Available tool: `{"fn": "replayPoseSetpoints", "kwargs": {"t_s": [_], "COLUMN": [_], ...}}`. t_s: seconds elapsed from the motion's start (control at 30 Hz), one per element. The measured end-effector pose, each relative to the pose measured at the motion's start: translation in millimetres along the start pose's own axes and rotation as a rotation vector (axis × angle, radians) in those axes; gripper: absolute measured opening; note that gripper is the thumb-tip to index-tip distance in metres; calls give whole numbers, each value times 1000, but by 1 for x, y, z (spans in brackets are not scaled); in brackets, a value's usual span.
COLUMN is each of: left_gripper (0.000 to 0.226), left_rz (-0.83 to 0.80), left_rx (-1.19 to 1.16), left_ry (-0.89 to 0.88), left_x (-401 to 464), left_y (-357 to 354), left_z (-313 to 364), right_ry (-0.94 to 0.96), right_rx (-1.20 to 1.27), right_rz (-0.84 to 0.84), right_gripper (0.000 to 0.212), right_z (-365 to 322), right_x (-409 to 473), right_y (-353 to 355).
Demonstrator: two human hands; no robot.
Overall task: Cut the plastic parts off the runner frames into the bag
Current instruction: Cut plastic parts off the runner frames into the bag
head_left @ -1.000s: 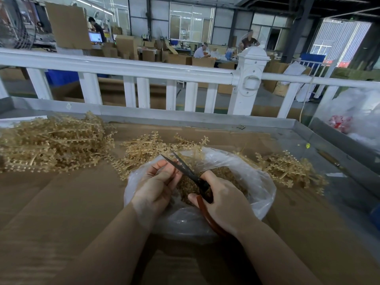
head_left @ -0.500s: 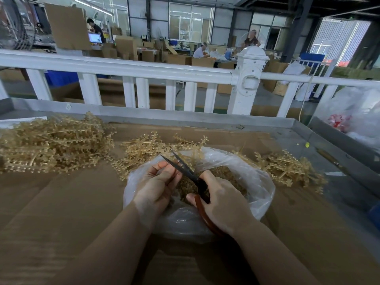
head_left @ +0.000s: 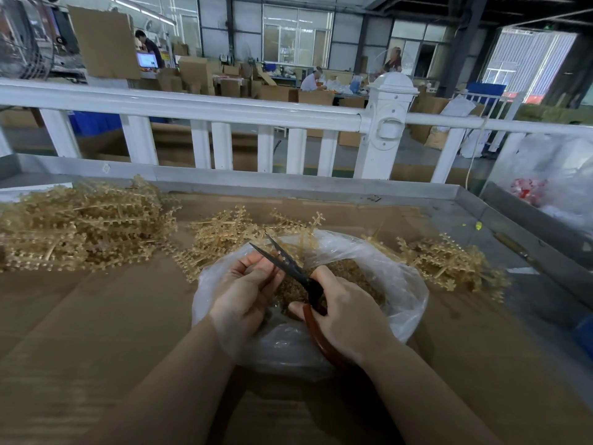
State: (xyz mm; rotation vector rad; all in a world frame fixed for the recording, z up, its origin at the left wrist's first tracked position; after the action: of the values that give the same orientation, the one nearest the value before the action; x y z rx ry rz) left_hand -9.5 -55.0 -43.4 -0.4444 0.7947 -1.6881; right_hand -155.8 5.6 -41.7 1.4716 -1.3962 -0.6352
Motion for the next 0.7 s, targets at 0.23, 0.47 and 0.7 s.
{"fn": "replayPoseSetpoints", "kwargs": {"t_s": [0.23, 0.47, 0.7], "left_gripper": [15, 10, 9], "left_rz": [-41, -29, -8], "left_rx": [20, -19, -22], "left_ry": [15, 22, 19], "left_x": [4, 5, 6], "left_y": [4, 4, 5], "left_z": [-2, -3, -4], "right_ry": [21, 31, 45], "right_rx": [-40, -116, -167], "right_rz": [45, 33, 34], "right_gripper": [33, 21, 19], "right_z": [-1, -1, 0], "right_x": [0, 2, 3], "right_y": [0, 3, 2]}}
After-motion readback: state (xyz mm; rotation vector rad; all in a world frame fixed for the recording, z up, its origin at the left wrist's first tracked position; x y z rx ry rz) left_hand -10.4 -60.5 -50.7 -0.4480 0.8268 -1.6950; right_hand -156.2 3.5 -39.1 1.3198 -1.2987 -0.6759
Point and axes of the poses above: each hand's wrist, its own x-axis towards the middle knuckle, its own y-axis out of the back of the hand, z = x × y, the point moved 1 cm from there along x, towards the middle knuckle, and after that the axes turned 10 degrees about -z, right-handed, at the moved point
